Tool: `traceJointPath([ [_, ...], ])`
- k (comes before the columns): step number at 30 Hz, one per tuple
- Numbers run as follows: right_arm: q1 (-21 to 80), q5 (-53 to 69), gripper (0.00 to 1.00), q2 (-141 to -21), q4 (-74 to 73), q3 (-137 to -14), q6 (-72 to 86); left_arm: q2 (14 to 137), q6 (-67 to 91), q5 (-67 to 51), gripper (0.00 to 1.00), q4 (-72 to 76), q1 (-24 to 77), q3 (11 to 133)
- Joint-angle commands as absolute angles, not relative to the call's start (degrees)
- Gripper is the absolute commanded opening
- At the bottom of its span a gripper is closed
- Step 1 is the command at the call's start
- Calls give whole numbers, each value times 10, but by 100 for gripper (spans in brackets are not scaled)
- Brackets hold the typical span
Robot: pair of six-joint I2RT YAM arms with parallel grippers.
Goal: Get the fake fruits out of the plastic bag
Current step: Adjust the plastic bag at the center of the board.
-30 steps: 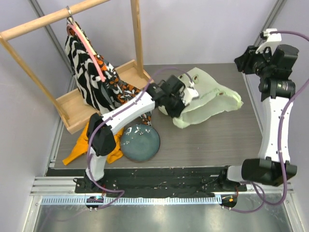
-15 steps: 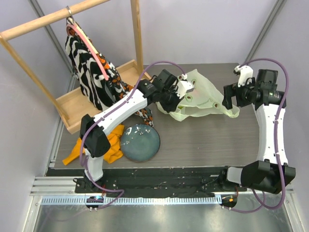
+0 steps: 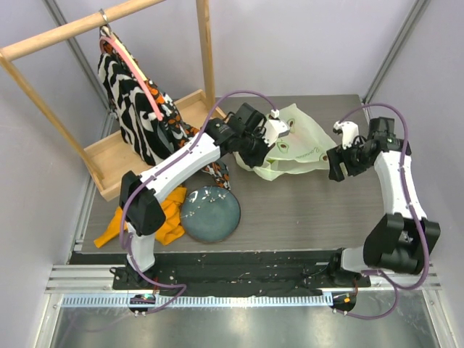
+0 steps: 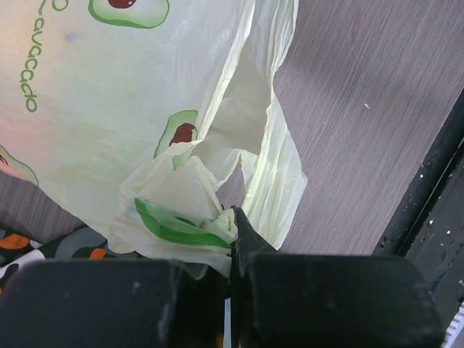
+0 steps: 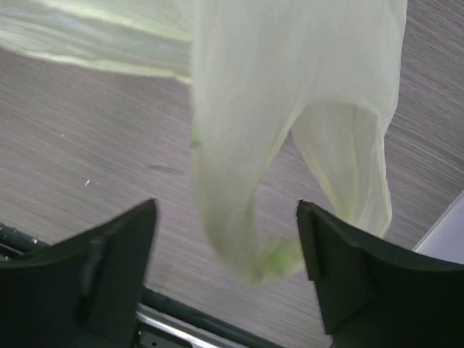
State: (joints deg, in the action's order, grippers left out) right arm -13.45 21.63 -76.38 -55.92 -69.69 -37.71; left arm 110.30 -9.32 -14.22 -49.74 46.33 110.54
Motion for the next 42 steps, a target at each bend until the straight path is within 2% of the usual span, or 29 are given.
traceJointPath([
  [1,-128,203,60,-826,-430,-733,-320,1107,-98,-150,0,-492,445,1135],
  [2,-128,217,51,-862,-421,-788,-276,1114,-98,-153,0,-492,438,1143],
  [3,-128,230,31,-880,-411,-823,-256,1120,-98,-158,0,-491,422,1151],
  [5,-128,268,12,-945,-406,-902,-189,1146,-86,-162,0,-482,401,1188],
  [6,-128,275,3,-972,-387,-979,-157,1158,-81,-164,0,-477,376,1205],
  [8,-128,286,1,-1021,-363,-1062,-102,1191,-42,-170,0,-452,351,1281],
  [12,-128,280,1,-1235,-303,-1420,84,1321,-26,-203,0,-405,303,1469],
  [14,-134,257,1,-1302,-269,-1592,140,1349,-28,-195,0,-362,289,1552],
  [15,-138,229,1,-1322,-215,-1613,185,1354,-32,-186,0,-339,287,1559],
  [16,-139,219,1,-1310,-189,-1606,184,1344,-37,-178,0,-287,284,1557],
  [19,-150,241,1,-1213,-118,-1470,198,1289,-76,-157,0,-210,284,1521],
  [22,-176,319,1,-1126,-133,-1333,204,1251,-119,-163,0,-227,291,1485],
  [23,-180,327,1,-1101,-142,-1245,188,1225,-126,-162,0,-242,294,1464],
  [27,-185,328,1,-935,-183,-962,29,1145,-134,-202,0,-337,313,1311],
  [28,-185,328,1,-903,-196,-914,4,1126,-132,-208,0,-366,316,1219],
  [30,-185,319,1,-819,-253,-793,-64,1064,-125,-215,0,-375,327,1116],
  [31,-185,315,2,-797,-270,-757,-81,1041,-121,-223,0,-373,337,1027],
  [32,-185,304,10,-772,-285,-696,-96,1023,-110,-225,0,-367,343,981],
  [33,-184,295,40,-736,-311,-673,-121,993,-102,-230,0,-360,348,947],
  [36,-178,327,62,-690,-363,-689,-166,966,-65,-237,0,-338,362,875],
  [39,-150,372,72,-687,-422,-817,-193,962,-6,-222,0,-329,363,868],
  [42,-73,372,74,-705,-503,-941,-234,956,53,-196,0,-310,364,877],
])
